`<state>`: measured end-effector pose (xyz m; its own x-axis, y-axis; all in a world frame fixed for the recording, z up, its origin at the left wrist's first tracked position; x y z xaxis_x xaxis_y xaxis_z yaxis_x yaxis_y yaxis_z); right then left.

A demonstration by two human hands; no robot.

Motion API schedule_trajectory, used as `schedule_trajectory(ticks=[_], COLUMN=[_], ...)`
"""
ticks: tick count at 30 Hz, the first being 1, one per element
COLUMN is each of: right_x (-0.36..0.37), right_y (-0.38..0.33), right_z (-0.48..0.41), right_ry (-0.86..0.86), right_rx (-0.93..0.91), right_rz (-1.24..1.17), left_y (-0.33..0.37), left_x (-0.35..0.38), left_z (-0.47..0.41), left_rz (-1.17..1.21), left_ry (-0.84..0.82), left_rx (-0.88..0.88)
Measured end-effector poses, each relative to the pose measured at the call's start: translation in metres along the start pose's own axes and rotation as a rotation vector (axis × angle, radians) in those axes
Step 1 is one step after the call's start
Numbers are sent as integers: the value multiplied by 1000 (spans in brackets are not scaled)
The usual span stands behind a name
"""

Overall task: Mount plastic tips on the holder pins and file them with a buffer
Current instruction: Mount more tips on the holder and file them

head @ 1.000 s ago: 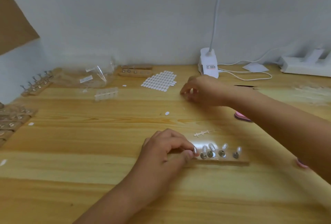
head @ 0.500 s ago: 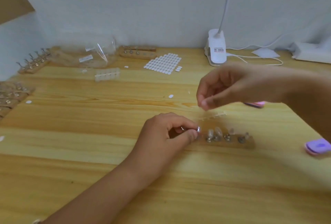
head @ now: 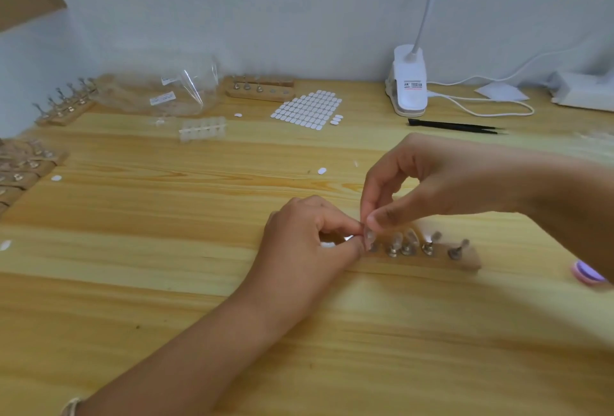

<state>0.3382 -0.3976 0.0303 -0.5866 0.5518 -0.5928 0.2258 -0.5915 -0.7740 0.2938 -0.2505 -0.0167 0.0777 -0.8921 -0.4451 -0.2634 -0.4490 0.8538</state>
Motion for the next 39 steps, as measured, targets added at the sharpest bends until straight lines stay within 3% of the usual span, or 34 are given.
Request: schedule_trajectory(ticks=[6,12,21,25,29,39], right_x=[4,8,3,-14,-4,26], right_y=[4,-6,-10,-5,2,0], right_z=[1,7,19,35,54,67], right_ry=[26,173,232,382,389,616], right_rx=[95,53,58,50,47,-277], right_rz=[-30,183,183,220,279,537], left_y=[0,0,10,11,9,12], left_x=[-1,0,2,4,6,4], left_z=[0,0,0,0,-1,3], left_rz=[-17,3,15,50,34,-54], left_ry=[16,7,-14,-35,-53,-24], left_rx=[8,5,-6,-44,-51,26])
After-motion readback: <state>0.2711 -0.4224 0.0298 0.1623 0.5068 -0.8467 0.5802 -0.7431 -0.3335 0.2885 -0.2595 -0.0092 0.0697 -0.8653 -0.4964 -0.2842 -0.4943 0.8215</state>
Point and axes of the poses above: each hand's wrist, its own z-axis away from the middle knuckle, its own x-axis out of the palm, y = z × x, the point moved 5 cm from there along -z, towards the middle knuckle, and after that the axes turned 8 degrees about y, right-handed, at the moved point
